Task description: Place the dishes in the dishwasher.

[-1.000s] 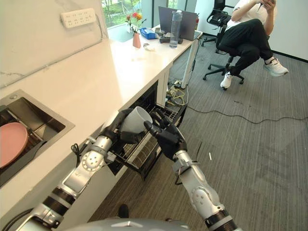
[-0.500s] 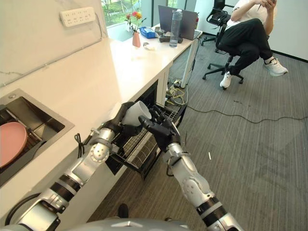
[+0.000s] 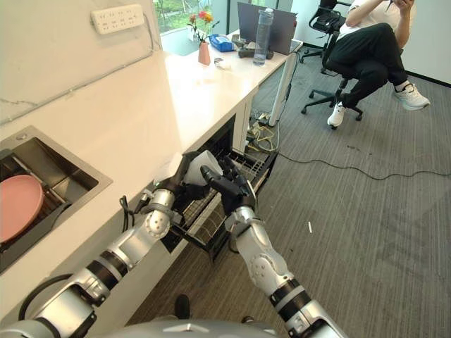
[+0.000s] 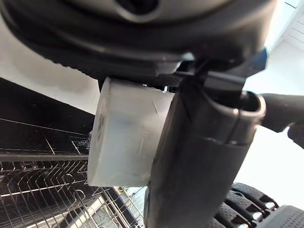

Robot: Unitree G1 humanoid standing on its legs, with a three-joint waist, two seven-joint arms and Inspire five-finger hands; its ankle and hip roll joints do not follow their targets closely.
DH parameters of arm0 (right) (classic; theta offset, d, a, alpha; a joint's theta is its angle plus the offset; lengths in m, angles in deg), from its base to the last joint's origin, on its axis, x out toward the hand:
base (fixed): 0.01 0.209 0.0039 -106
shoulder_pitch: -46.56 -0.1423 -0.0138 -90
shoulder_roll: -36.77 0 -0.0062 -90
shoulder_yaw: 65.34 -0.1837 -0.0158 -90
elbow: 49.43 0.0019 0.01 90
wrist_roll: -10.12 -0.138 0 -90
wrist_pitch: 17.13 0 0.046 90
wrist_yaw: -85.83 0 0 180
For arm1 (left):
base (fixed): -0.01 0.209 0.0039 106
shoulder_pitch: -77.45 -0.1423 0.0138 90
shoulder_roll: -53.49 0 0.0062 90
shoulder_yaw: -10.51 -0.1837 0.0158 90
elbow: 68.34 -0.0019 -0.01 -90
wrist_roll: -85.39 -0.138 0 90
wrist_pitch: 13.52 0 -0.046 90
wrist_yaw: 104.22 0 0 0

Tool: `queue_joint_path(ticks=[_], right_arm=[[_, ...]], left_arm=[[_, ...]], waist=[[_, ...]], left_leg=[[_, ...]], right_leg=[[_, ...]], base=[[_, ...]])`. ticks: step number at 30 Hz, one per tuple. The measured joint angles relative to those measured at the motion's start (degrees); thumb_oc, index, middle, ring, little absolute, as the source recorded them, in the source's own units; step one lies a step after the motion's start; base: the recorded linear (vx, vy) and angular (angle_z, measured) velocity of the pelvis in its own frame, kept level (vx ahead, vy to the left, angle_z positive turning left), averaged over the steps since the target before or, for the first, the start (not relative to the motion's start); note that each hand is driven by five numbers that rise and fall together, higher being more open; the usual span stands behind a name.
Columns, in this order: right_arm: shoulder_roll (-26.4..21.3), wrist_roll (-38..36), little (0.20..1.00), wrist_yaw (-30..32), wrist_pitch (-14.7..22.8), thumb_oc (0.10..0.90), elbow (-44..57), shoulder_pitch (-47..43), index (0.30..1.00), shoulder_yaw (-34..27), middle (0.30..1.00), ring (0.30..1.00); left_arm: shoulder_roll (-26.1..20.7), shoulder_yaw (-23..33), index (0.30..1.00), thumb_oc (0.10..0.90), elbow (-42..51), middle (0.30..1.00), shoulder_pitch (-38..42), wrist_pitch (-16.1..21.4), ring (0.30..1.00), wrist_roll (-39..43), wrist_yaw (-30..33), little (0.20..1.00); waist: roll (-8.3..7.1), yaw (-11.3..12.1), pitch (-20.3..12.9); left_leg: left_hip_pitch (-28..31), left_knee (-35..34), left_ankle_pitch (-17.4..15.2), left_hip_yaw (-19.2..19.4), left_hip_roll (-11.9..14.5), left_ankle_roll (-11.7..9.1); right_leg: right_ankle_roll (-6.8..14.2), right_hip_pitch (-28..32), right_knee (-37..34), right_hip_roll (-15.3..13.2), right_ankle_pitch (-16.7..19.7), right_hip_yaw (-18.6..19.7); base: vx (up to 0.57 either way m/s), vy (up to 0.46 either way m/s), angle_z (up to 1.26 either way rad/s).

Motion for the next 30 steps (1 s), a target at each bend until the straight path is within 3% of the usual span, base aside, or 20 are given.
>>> queue_joint_path(ticks=[9,16,30], right_arm=[[7.5,0.36,0.9,10.8,5.5,0.8,-1.37,-0.16,0.9,0.38,0.9,0.9],[6.62,8.27,0.9,13.51,4.94,0.8,-1.63,-0.97,0.9,1.5,0.9,0.9],[7.33,8.26,0.9,14.45,5.28,0.8,-3.88,-1.1,0.9,4.7,0.9,0.9]], left_arm=[[4.22,-2.33,0.3,0.4,-3.86,0.3,0.99,-1.98,0.3,-2.44,4.56,0.3],[4.2,-2.55,0.3,0.4,-3.92,0.3,1.22,-1.86,0.3,-3.74,6.35,0.3],[3.64,-2.55,0.3,0.4,-3.97,0.3,1.2,-4.47,0.3,-6.31,6.71,0.3]], waist=[[0.77,-0.15,-0.04],[0.91,-0.21,-0.04],[0.88,-0.15,-0.05]], left_leg=[[-0.01,0.11,-0.03,-0.01,-0.16,0.05],[-0.2,0.22,-0.03,-0.1,-0.13,0.06],[-0.04,0.03,-0.01,-0.1,-0.09,0.07]], right_leg=[[-0.03,-0.05,0.0,-0.14,-0.02,0.01],[-0.04,-0.21,0.0,-0.13,-0.03,-0.01],[-0.04,-0.07,0.01,-0.09,-0.03,-0.03]], base=[[0.0,0.0,0.0],[0.0,0.0,0.0],[0.0,0.0,0.0]])
